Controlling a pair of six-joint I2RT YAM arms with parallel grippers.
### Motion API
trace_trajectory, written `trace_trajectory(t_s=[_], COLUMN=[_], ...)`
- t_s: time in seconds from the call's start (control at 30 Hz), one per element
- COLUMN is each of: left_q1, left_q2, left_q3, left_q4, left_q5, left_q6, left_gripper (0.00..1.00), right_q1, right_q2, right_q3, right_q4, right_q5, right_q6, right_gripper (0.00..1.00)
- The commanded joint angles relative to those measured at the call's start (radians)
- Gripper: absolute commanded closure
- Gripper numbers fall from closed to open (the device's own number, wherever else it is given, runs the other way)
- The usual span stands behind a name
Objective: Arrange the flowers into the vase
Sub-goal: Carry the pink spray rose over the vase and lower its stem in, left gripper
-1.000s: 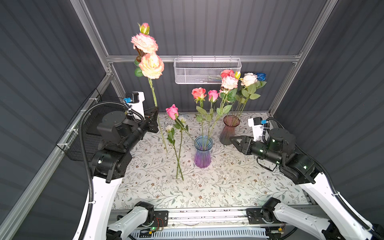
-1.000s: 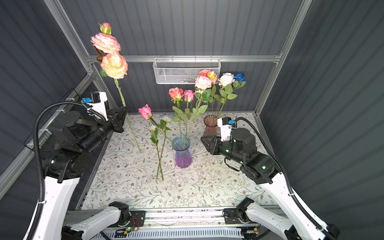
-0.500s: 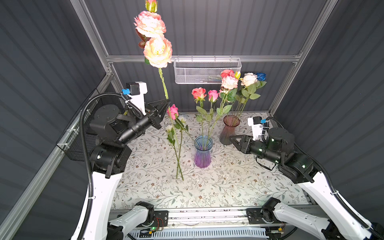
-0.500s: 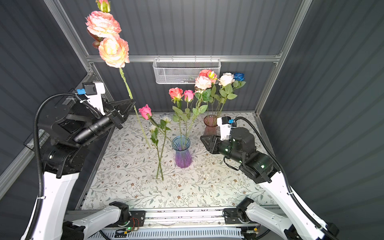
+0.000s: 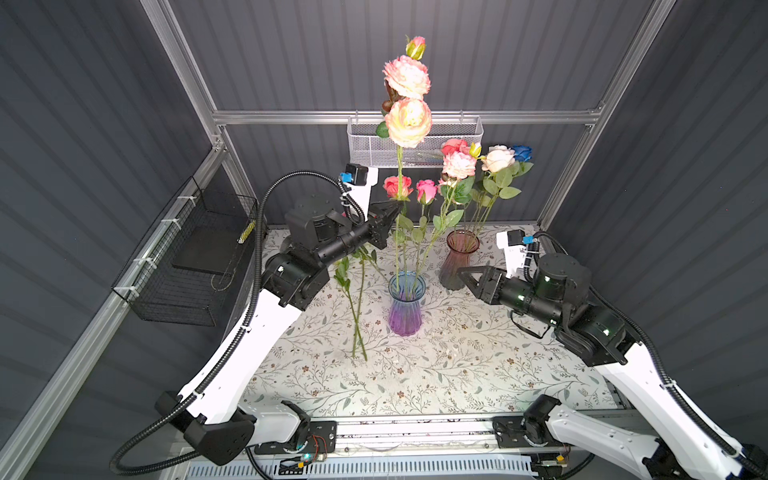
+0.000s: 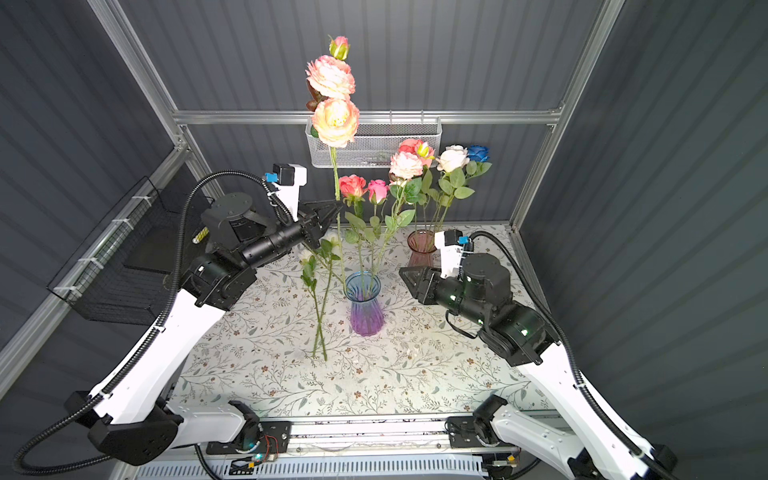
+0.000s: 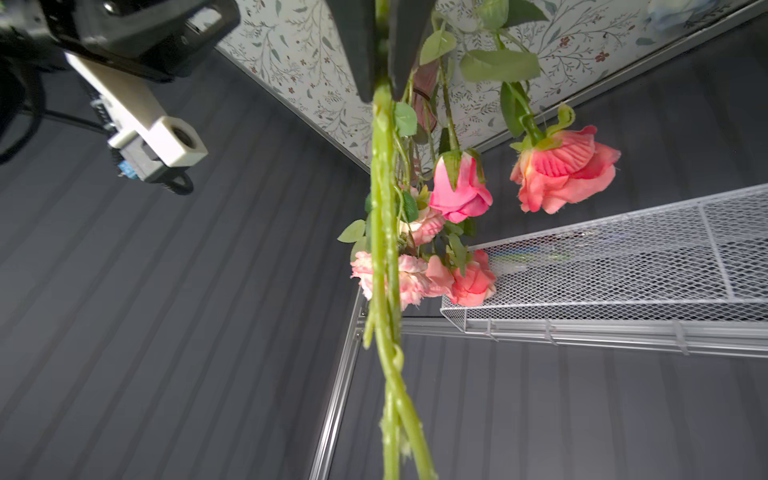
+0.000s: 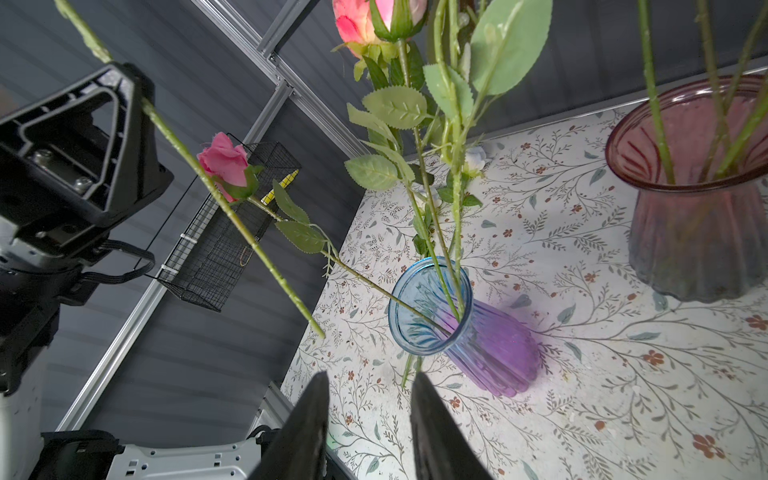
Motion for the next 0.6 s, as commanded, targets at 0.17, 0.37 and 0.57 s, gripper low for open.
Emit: trace_trajectory(t_s=[0.17,0.37,0.57], left_q1=[-0.073,-0.106,-0.109], left_q2=[0.052,0.073,0.089], left_q3=[-0.098,-0.214,-0.326], left_q4=[0.203,0.251,0.314], left_q5=[-0.208,-0.284,-0.307], left_q6=[0.085,0.154,0.131], left_gripper=[1.00,1.00,1.00], right_q1=[0.001,-0.001,-0.009], right_q2=[-0.006,-0.005,-0.008], right_q3=[-0.022,-0.057,-0.119], right_q4=[0.025,0.042,0.059], right_q5=[0.021,-0.001,-0.009], right_q6=[-0.035,-0.048,-0.046], right_gripper=[0.63,0.62,0.61])
